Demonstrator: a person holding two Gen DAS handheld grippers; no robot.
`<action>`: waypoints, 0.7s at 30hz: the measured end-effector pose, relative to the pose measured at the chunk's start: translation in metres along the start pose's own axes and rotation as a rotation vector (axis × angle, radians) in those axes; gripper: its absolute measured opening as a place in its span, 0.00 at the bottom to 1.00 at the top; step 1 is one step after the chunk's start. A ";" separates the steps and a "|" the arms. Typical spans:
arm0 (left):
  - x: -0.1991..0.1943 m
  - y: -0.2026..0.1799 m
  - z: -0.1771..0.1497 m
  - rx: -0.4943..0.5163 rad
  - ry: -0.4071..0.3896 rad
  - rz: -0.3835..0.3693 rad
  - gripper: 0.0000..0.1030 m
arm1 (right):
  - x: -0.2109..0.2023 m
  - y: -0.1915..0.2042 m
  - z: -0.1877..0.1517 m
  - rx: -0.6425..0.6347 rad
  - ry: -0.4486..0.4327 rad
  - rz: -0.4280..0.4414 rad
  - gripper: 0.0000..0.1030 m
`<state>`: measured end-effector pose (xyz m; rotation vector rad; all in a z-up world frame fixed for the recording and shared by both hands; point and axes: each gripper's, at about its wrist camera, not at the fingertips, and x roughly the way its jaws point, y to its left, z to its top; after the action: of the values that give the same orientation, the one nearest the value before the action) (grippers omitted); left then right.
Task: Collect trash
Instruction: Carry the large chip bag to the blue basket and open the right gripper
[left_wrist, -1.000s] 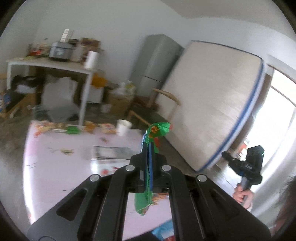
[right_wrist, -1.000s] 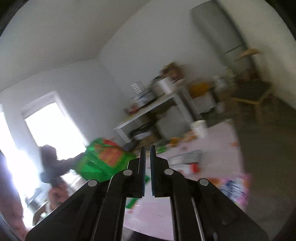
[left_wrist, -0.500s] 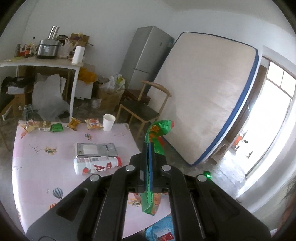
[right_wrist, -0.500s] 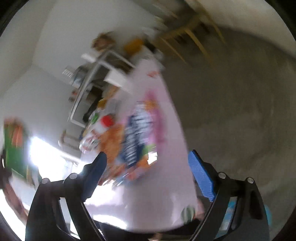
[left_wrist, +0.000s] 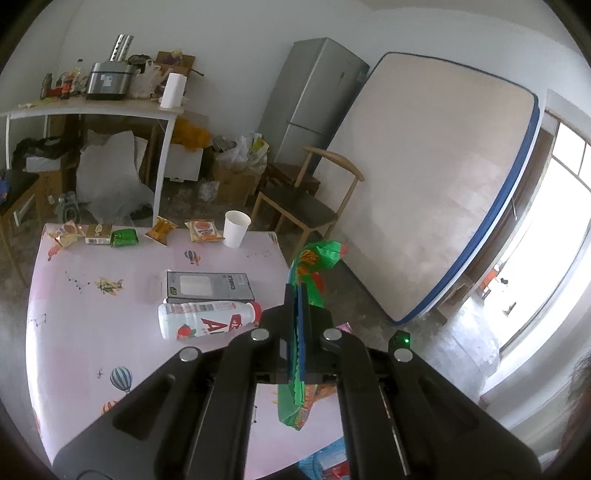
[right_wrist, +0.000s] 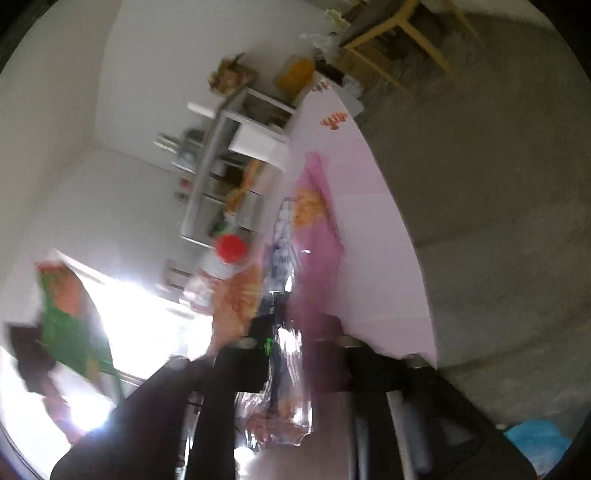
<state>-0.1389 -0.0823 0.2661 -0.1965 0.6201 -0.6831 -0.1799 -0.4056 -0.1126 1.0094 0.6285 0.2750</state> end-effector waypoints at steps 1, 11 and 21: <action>0.001 -0.001 -0.002 0.003 0.002 -0.003 0.00 | -0.004 0.002 -0.002 0.010 -0.021 0.013 0.07; -0.008 -0.038 -0.014 0.060 -0.002 -0.106 0.00 | -0.184 0.033 -0.066 -0.012 -0.261 0.187 0.06; 0.002 -0.086 -0.046 0.139 0.051 -0.248 0.00 | -0.267 -0.077 -0.201 0.164 -0.238 -0.314 0.06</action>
<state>-0.2112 -0.1482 0.2596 -0.1277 0.5995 -0.9701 -0.5185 -0.4362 -0.1577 1.0644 0.5878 -0.1738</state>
